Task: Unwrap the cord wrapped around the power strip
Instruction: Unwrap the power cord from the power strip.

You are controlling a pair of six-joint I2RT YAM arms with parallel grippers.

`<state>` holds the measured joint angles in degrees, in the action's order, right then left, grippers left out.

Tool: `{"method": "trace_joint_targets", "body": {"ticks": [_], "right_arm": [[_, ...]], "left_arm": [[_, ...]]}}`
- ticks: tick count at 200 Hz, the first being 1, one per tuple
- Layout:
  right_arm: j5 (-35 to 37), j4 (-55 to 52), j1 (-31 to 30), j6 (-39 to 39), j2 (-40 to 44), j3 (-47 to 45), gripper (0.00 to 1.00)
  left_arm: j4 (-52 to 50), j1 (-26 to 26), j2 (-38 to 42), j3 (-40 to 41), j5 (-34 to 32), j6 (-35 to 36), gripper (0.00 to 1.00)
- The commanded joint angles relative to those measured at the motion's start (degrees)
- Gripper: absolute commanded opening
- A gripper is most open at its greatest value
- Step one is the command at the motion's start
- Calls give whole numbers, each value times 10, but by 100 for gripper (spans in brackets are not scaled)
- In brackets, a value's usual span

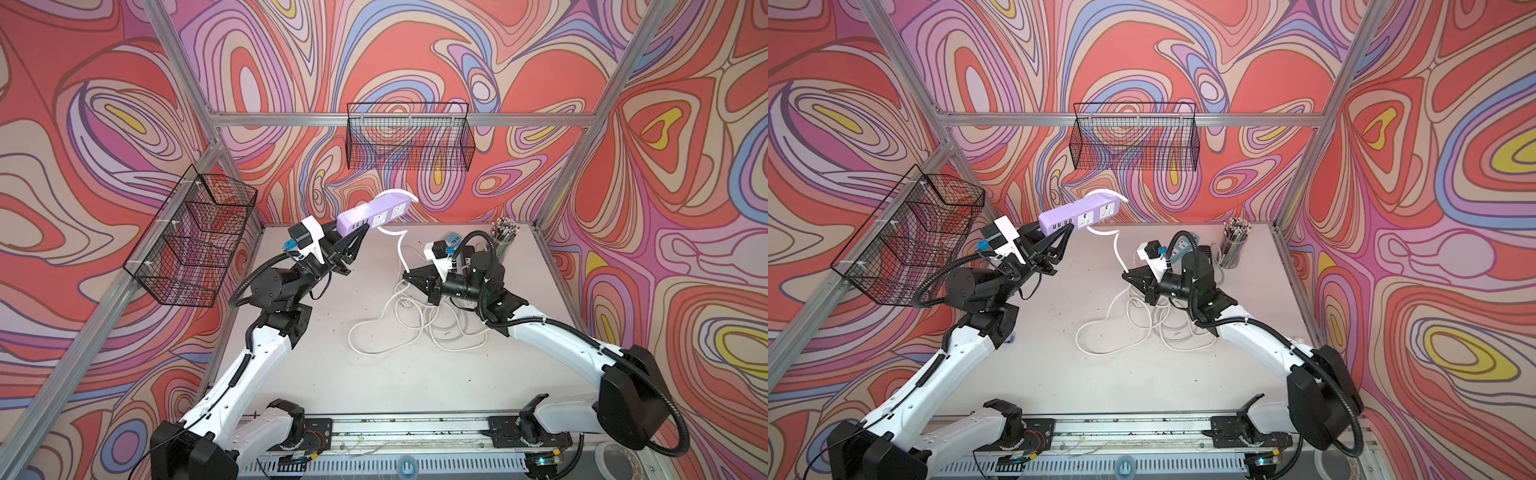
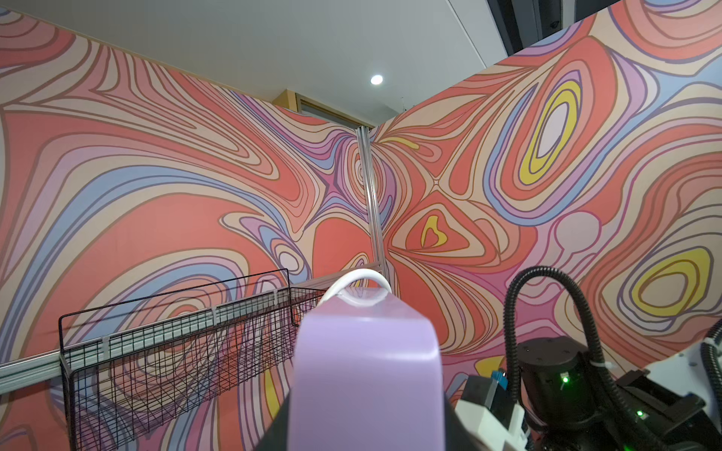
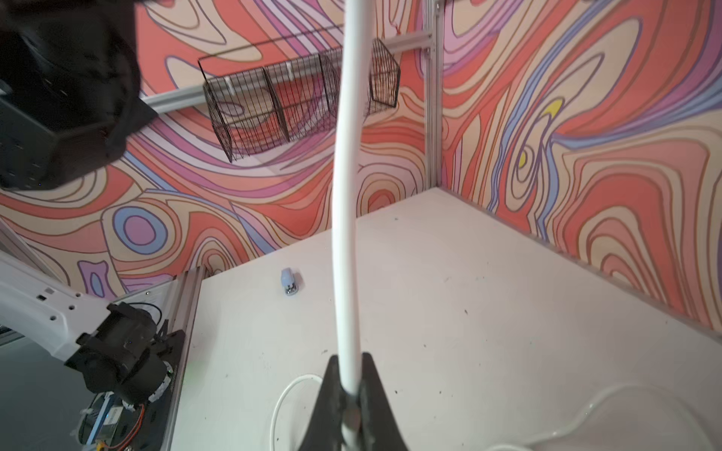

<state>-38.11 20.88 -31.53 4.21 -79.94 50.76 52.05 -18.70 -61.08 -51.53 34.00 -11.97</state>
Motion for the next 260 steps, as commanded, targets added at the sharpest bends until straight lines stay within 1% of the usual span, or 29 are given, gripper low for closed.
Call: {"method": "trace_joint_targets", "body": {"ticks": [1,45,66,104,136,181,196,208,230,260], "right_arm": [[2,74,-3,24,-37,-21,0],[16,186,-12,65,-154,-42,0],[33,204,-12,61,-203,-19,0],[40,197,3,53,-288,96,0],[26,161,39,52,-314,237,0],[12,42,76,4,-306,460,0],[9,8,84,-10,-295,518,0],[7,-11,91,-20,-279,547,0],[12,-29,104,-35,-223,546,0],[34,-33,129,-41,-110,456,0]], "left_arm": [[32,5,17,3,-8,6,0],[51,6,11,1,-2,-18,0],[64,6,4,1,1,-35,0],[81,5,-5,1,3,-60,0],[93,-1,-15,3,5,-74,0],[87,-6,-22,4,4,-71,0],[85,-6,-25,5,3,-70,0],[83,-6,-25,5,3,-68,0],[75,-7,-25,6,-1,-59,0],[59,-6,-20,8,-10,-37,0]]}}
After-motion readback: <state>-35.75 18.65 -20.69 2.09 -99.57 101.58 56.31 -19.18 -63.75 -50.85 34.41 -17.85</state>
